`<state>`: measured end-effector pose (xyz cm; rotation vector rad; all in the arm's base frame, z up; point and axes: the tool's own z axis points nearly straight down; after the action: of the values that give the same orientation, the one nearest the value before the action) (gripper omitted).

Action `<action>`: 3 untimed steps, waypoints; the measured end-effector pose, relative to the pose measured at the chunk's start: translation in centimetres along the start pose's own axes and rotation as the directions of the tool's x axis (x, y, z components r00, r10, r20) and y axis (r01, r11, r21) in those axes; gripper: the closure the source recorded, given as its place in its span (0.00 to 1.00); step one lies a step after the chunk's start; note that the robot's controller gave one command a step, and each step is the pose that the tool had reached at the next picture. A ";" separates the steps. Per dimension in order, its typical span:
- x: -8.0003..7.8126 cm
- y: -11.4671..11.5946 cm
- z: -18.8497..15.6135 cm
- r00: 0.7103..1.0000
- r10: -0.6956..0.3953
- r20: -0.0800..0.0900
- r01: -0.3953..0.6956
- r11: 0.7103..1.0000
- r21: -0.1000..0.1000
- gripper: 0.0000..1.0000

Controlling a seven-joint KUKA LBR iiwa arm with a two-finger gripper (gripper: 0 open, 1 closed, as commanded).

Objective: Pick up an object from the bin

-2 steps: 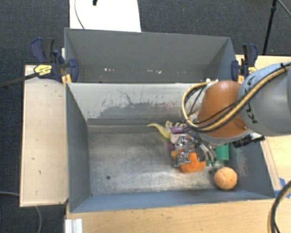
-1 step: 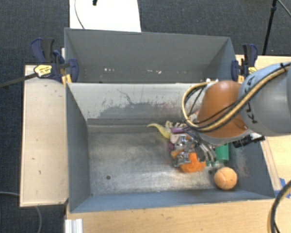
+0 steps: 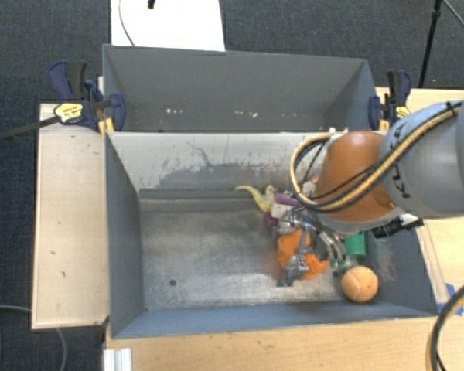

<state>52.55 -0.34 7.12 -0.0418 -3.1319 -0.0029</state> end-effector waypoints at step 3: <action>1.2 -1.4 -0.4 0.916 -0.400 0.013 0.400 0.917 0.008 0.00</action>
Offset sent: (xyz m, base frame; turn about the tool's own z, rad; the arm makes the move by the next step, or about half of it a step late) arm -0.0304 -0.0414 -0.0012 -0.5317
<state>51.32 -1.71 7.53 0.6017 -3.0888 0.0025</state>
